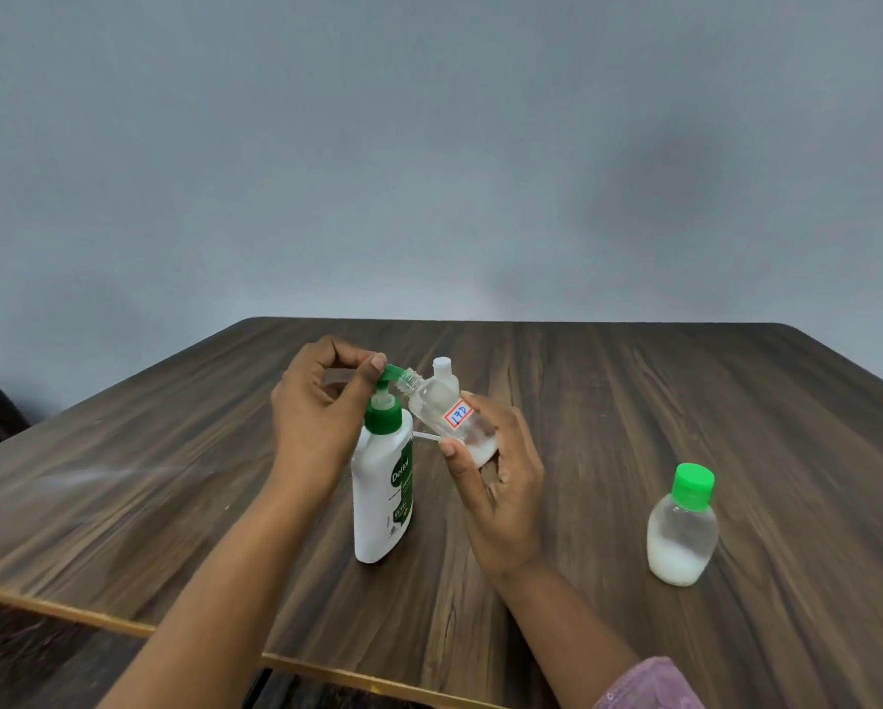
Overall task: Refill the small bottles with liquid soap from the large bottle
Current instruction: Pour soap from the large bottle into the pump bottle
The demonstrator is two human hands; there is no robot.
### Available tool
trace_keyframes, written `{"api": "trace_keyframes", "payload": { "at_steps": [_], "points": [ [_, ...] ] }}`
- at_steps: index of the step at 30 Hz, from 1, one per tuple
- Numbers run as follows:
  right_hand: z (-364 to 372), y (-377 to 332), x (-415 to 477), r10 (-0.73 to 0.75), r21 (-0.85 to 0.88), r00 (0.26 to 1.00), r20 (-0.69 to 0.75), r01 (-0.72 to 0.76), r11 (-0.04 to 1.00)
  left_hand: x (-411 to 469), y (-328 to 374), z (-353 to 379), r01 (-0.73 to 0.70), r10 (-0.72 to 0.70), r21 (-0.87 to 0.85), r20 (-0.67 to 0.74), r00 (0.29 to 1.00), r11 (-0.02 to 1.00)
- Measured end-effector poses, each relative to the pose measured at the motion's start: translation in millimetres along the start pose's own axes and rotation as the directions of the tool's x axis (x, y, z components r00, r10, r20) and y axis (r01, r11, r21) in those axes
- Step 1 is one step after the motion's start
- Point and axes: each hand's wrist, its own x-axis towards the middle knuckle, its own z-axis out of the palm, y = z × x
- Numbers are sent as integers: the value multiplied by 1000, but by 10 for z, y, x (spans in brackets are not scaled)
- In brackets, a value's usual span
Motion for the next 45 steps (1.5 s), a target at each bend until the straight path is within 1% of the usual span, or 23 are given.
{"api": "trace_keyframes", "payload": {
  "at_steps": [6, 11, 16, 20, 21, 23, 25, 27, 30, 32, 34, 35, 43, 45],
  "points": [
    [-1, 4, 18, 35, 64, 999, -42, -32, 997, 17, 13, 88, -22, 22, 10, -26, 999, 1000],
    [0, 0, 34, 42, 87, 999, -32, -39, 995, 48, -9, 120, -13, 13, 8, -38, 999, 1000],
    [-5, 31, 47, 39, 63, 999, -23, -38, 997, 30, -28, 141, 3, -4, -26, -29, 1000, 1000],
    [2, 16, 41, 32, 53, 999, -10, -32, 998, 33, -65, 140, -18, 17, -27, -29, 999, 999],
    [0, 17, 42, 29, 56, 999, -20, -28, 998, 31, -67, 149, -42, 41, -11, -29, 999, 999],
    [-1, 22, 43, 24, 55, 998, -59, -20, 998, 12, -55, 164, -143, 145, 74, -31, 989, 987],
    [5, 21, 46, 33, 54, 993, -114, -27, 998, -17, -13, 175, -262, 269, 169, -22, 963, 950],
    [0, 18, 54, 43, 85, 983, -176, -28, 996, -33, 4, 179, -360, 363, 205, 21, 931, 910],
    [-14, 28, 76, 80, 156, 959, -271, -39, 987, -40, 17, 192, -491, 481, 287, 111, 870, 822],
    [-16, 44, 85, 113, 182, 948, -296, -60, 981, -38, 47, 202, -556, 537, 351, 159, 829, 754],
    [-16, 54, 81, 120, 169, 947, -296, -72, 983, -30, 60, 202, -587, 564, 380, 183, 805, 715],
    [-15, 54, 78, 120, 164, 948, -294, -74, 984, -28, 54, 197, -591, 568, 378, 185, 802, 712],
    [-6, 52, 59, 91, 145, 950, -300, -49, 988, -76, -45, 222, -541, 541, 293, 87, 836, 788],
    [-4, 54, 61, 73, 117, 947, -314, -37, 992, -85, -81, 251, -529, 532, 269, 66, 844, 805]
  ]
}}
